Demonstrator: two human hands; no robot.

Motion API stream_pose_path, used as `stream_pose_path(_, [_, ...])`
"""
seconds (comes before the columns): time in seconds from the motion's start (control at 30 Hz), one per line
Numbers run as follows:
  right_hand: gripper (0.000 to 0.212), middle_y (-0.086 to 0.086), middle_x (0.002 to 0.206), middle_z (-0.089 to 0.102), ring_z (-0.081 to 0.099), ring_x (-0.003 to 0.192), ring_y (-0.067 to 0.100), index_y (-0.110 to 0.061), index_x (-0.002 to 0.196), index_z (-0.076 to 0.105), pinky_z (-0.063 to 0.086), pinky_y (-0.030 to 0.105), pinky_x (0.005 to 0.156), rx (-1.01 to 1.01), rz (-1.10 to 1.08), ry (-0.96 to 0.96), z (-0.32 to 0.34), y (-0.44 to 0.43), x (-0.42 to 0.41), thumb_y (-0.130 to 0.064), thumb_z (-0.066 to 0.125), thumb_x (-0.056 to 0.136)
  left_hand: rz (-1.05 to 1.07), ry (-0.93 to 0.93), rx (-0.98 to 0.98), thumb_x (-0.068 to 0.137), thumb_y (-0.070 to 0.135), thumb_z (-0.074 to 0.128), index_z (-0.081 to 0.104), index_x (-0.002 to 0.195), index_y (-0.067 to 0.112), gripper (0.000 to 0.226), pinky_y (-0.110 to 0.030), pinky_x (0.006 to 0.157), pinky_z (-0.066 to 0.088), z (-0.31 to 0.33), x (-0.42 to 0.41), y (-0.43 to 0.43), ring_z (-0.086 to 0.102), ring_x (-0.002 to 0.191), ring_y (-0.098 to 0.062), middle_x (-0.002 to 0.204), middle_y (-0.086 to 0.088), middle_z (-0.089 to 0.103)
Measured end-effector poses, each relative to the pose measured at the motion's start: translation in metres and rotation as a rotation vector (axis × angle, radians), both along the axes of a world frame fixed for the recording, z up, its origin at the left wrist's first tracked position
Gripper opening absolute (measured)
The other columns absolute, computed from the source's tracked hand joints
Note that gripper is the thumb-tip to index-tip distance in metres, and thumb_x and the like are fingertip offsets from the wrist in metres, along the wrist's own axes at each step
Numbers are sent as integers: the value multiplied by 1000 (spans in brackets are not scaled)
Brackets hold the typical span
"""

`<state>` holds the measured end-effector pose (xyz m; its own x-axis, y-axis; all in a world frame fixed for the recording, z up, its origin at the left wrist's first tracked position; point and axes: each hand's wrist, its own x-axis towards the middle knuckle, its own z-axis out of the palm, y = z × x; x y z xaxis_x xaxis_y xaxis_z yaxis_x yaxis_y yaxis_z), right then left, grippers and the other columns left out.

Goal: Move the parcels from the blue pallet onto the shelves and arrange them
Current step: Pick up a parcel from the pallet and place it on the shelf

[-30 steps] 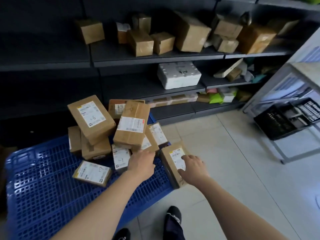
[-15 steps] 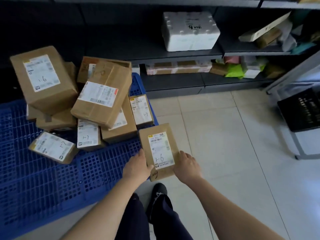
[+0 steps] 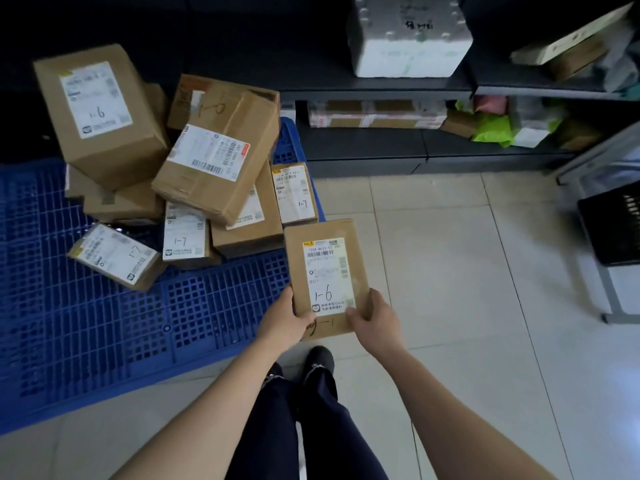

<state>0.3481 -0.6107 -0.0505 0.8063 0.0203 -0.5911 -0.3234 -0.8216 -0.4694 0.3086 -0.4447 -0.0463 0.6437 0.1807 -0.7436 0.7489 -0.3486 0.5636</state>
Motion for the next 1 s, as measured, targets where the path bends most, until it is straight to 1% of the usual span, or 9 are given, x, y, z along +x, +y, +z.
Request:
stream_pose_path(0.23, [34,-1,106,63,58,99,22,-19,118,53,50,41,83,119,-60,-158,51,11,-26,-31,60,87,64,-123,-37,95,23,57,21,150,33,67,-39,106,37,59,-23,11,45,132,-17,144,10,47])
stream_pose_path(0.37, [33,-7,105,58,54,98,16,-20,121,52,45,30,77,216,-34,-254,82,27,-34,-28,60,90,153,-198,-28,95,23,58,19,151,36,69,-38,104,38,90,-37,25,46,131,-17,142,12,49])
stream_pose_path(0.5, [47,-7,118,58,54,107,13,-22,134,46,51,36,87,300,54,-323,108,49,-39,-34,60,90,339,-301,-10,93,19,60,27,146,33,64,-41,105,41,119,-55,41,47,128,-16,138,10,51])
stream_pose_path(0.57, [52,-8,123,57,56,107,11,-25,138,43,53,36,88,347,112,-338,123,61,-43,-38,60,90,448,-347,28,92,20,62,29,142,28,60,-41,102,42,133,-69,48,47,126,-16,139,8,50])
stream_pose_path(0.7, [59,-9,124,51,52,105,7,-27,142,40,51,32,90,472,212,-394,152,89,-52,-38,63,89,623,-459,96,92,17,62,32,137,24,55,-33,94,43,163,-101,61,48,115,-8,132,10,51])
stream_pose_path(0.8, [60,-10,126,51,52,112,8,-29,142,42,51,36,93,551,322,-459,175,113,-64,-44,63,87,739,-554,148,93,16,61,36,135,25,50,-29,90,42,186,-129,72,49,110,-6,127,11,53])
stream_pose_path(0.87, [62,-13,126,50,50,116,9,-29,142,42,50,39,95,605,383,-481,189,133,-75,-48,62,87,822,-611,190,93,17,60,37,136,27,50,-29,91,44,202,-149,81,52,107,-4,122,15,54])
stream_pose_path(0.93, [64,-11,129,52,50,118,9,-28,141,43,50,40,95,659,457,-499,203,155,-88,-54,59,85,901,-663,238,94,18,59,39,135,30,48,-25,86,43,217,-171,92,52,100,5,112,25,54])
stream_pose_path(1.0, [65,-10,130,53,49,118,7,-27,141,44,49,37,97,712,529,-509,216,178,-104,-56,58,84,972,-701,283,95,20,58,40,133,35,45,-23,83,41,232,-194,103,51,98,7,104,33,50])
